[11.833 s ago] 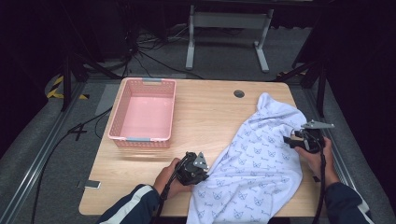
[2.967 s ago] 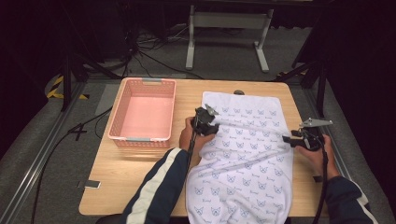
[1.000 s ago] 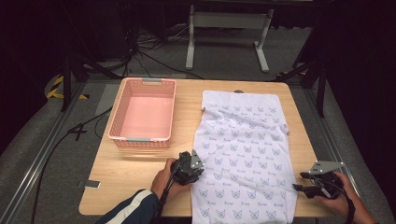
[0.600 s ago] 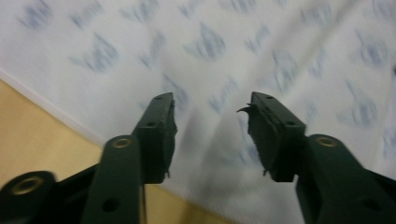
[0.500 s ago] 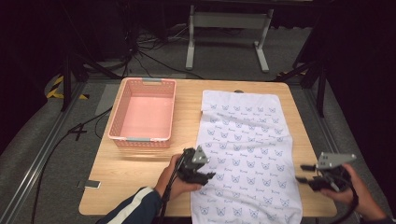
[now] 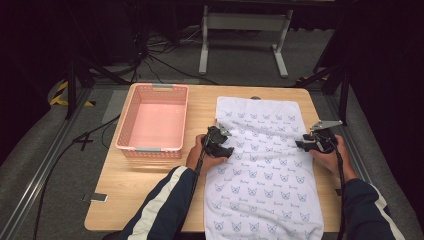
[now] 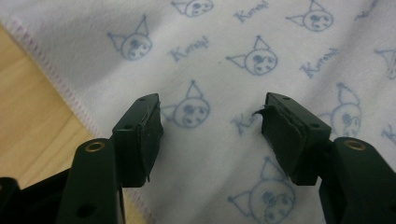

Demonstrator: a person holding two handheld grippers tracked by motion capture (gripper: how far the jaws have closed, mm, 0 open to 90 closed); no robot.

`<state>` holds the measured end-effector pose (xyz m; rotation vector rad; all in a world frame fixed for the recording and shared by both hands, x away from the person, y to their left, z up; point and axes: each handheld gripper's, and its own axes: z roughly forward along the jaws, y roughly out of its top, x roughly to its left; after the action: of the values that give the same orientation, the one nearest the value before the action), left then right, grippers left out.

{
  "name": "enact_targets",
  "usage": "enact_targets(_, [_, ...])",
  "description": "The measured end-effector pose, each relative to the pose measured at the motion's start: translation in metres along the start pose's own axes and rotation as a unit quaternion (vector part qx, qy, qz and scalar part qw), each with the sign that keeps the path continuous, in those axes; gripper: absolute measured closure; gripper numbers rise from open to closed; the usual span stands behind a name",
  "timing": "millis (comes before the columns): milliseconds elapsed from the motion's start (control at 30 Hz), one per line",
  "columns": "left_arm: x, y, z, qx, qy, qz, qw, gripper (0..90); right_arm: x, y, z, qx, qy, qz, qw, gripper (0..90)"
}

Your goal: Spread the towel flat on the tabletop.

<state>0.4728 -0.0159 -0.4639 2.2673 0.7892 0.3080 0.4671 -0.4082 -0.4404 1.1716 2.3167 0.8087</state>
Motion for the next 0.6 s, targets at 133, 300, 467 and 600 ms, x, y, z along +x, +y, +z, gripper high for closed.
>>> enact_targets(133, [-0.006, -0.011, -0.007, -0.010, -0.008, 0.005, 0.9999, 39.2, 0.007, -0.009, -0.001, 0.010, 0.016, -0.006, 0.9998, 50.8])
enact_targets(300, [-0.026, -0.030, -0.024, -0.008, -0.024, 0.018, 0.9995, 39.2, 0.019, -0.021, -0.014, 0.015, 0.038, -0.016, 0.9990, 50.9])
enact_targets(467, [-0.058, -0.041, -0.048, 0.050, -0.102, 0.077, 0.9906, 40.6, 0.038, -0.035, -0.032, 0.038, 0.073, -0.036, 0.9960, 51.0])
enact_targets(600, [-0.061, -0.037, -0.059, 0.028, -0.126, 0.077, 0.9886, 39.8, 0.052, -0.044, -0.052, 0.077, 0.118, -0.090, 0.9859, 50.1])
